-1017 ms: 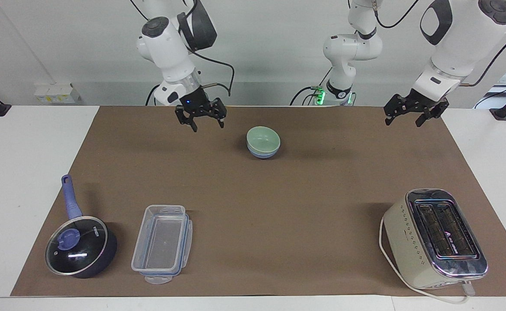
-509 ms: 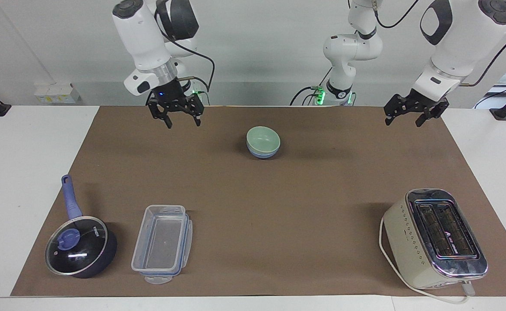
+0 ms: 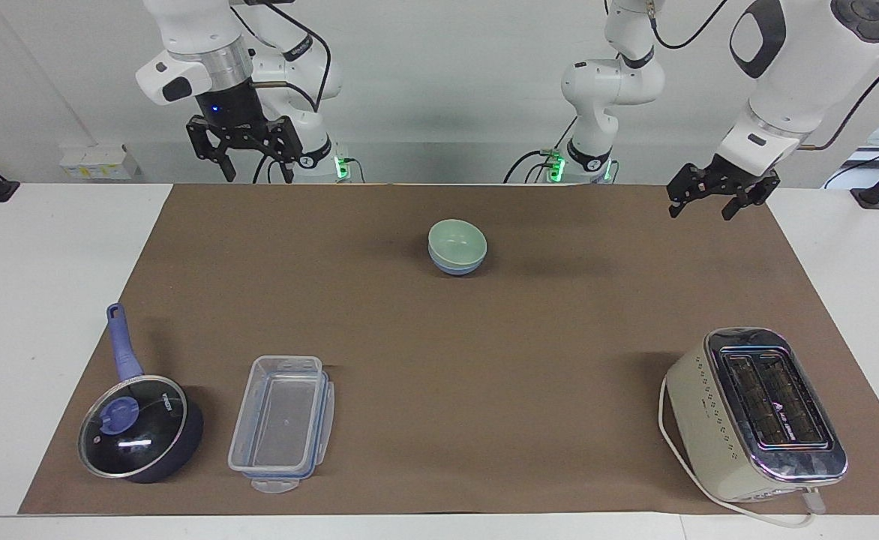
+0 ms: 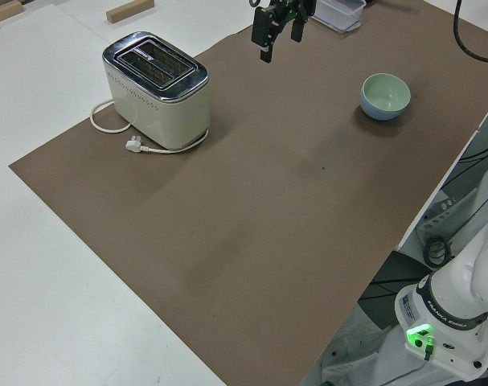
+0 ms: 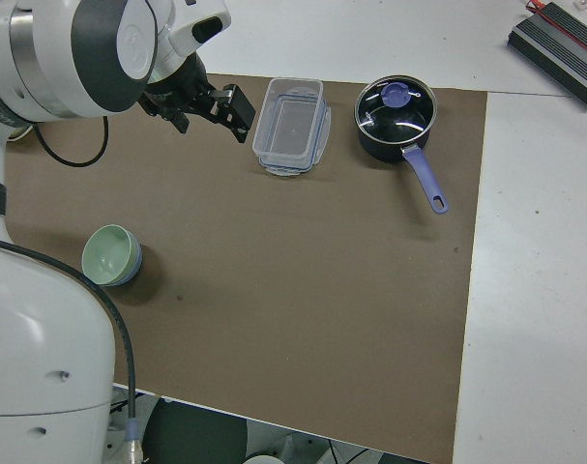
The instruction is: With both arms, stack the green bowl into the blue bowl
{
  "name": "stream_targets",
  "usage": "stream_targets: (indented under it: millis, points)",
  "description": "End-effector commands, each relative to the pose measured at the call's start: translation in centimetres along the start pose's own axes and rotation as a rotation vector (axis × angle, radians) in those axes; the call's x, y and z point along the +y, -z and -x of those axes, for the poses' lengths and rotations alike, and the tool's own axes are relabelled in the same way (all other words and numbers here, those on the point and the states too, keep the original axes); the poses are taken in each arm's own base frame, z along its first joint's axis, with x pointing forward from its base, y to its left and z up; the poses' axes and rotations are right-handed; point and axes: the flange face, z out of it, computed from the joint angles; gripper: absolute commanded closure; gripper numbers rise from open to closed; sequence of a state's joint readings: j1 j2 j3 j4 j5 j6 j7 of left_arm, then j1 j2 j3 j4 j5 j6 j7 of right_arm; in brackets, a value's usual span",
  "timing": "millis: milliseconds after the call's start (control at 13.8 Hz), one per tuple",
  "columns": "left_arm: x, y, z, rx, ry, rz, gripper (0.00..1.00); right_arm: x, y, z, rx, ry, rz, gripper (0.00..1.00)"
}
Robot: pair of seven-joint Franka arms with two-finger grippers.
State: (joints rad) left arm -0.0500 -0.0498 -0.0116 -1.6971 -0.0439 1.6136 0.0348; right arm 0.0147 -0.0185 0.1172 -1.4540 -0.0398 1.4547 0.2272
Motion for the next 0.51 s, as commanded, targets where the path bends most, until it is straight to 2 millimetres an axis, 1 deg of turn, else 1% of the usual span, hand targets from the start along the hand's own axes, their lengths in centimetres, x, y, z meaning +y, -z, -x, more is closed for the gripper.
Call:
stream_targets:
  millis: [0, 145, 218, 291, 436]
  points:
    - [-0.3, -0.1, 0.5, -0.008, -0.004, -0.021, 0.00, 1.3, -0.7, -0.1, -0.026, -0.009, 0.011, 0.00]
    - [-0.3, 0.0, 0.5, -0.005, -0.004, -0.021, 0.00, 2.1, -1.6, 0.1, -0.057, -0.032, -0.043, 0.00]
    - [-0.2, -0.1, 0.5, -0.008, -0.006, -0.021, 0.00, 2.3, -2.2, 0.2, -0.069, -0.037, -0.042, 0.00]
    - [-0.3, -0.1, 0.5, -0.008, -0.004, -0.021, 0.00, 2.6, -2.8, 0.7, -0.084, -0.040, -0.039, 0.00]
    - [-0.2, 0.0, 0.5, -0.007, -0.006, -0.021, 0.00, 2.6, -3.3, 1.3, -0.054, -0.042, -0.040, 0.00]
